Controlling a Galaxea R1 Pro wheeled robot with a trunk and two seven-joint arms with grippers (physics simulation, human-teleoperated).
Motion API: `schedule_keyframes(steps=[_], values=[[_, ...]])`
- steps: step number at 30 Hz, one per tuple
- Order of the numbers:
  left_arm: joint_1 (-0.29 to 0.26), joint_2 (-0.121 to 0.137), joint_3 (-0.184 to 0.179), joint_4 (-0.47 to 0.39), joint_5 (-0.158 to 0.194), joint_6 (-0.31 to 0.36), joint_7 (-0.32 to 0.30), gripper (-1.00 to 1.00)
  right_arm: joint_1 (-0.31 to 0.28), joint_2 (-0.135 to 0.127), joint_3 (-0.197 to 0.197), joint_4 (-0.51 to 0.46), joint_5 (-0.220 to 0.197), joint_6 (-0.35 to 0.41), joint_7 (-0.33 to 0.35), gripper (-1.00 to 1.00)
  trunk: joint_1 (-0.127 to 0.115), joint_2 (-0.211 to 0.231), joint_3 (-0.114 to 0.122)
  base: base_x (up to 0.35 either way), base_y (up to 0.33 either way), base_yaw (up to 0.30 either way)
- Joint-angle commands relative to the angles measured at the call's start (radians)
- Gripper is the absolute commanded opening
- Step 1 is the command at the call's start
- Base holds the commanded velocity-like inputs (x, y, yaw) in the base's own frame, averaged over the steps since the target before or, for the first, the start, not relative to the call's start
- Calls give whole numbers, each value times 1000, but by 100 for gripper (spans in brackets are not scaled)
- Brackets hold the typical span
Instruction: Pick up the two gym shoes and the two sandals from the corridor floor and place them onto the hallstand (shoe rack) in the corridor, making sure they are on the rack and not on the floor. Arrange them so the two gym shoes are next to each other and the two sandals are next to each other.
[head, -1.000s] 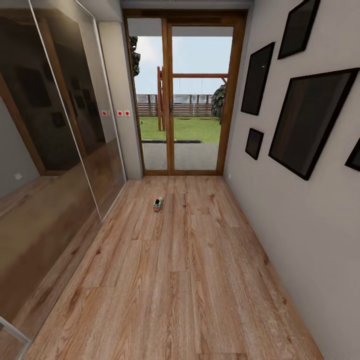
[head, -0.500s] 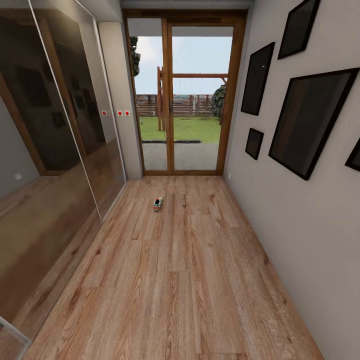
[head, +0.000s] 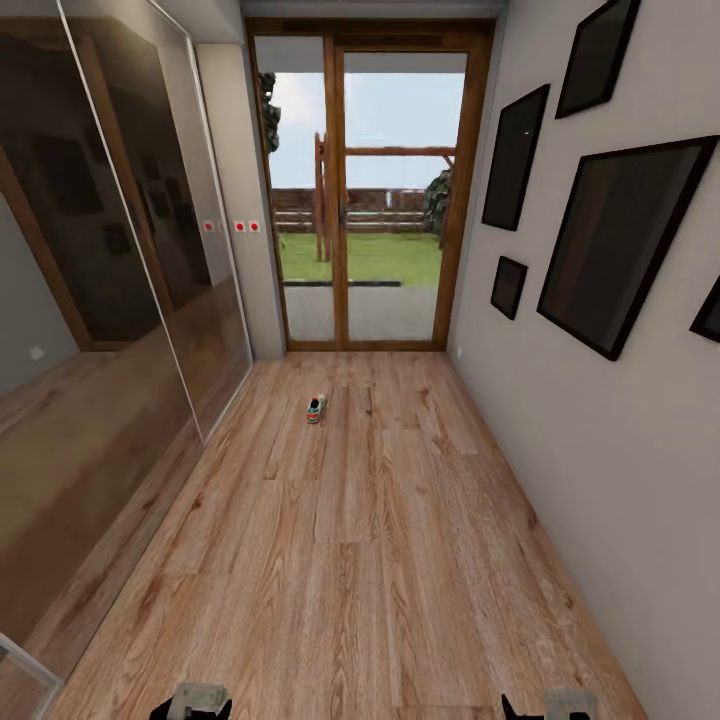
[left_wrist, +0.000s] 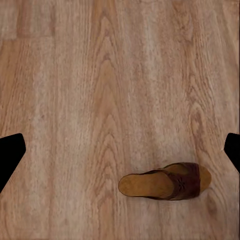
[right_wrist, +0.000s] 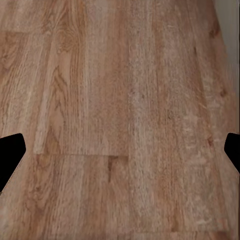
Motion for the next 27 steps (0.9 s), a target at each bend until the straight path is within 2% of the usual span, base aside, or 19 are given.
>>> schedule_keyframes(steps=[1, 5, 11, 12, 13, 20, 24, 27], values=[[-14, 4, 5, 1, -19, -1, -30, 100, -6, -3, -1, -11, 1, 0, 1, 100, 0, 0, -1, 0, 0, 0], [-61, 21, 3, 2, -77, 16, -131, 100, -49, -13, -1, -43, 1, 30, 2, 100, 0, 0, -1, 0, 0, 0], [-123, 39, 2, 0, -179, 82, -247, 100, -157, -24, -1, -61, 1, 125, 3, 100, 0, 0, -1, 0, 0, 0], [-123, 39, 2, 0, -179, 82, -247, 100, -157, -24, -1, -61, 1, 125, 3, 100, 0, 0, -1, 0, 0, 0], [-139, 43, 3, 0, -212, 109, -268, 100, -198, -26, 0, -62, 1, 163, 3, 100, 0, 0, -1, 0, 0, 0], [-165, 47, 2, 0, -304, 164, -302, 100, -325, -28, 5, -67, -2, 283, 5, 100, 0, 0, -1, 0, 0, 0], [-168, 46, 1, 1, -348, 172, -309, 100, -366, -28, 7, -78, -3, 331, 29, 100, 0, 0, -1, 0, 0, 0], [-168, 45, 0, 2, -378, 174, -313, 100, -380, -27, 8, -95, -3, 352, 79, 100, 0, 0, -1, 0, 0, 0]])
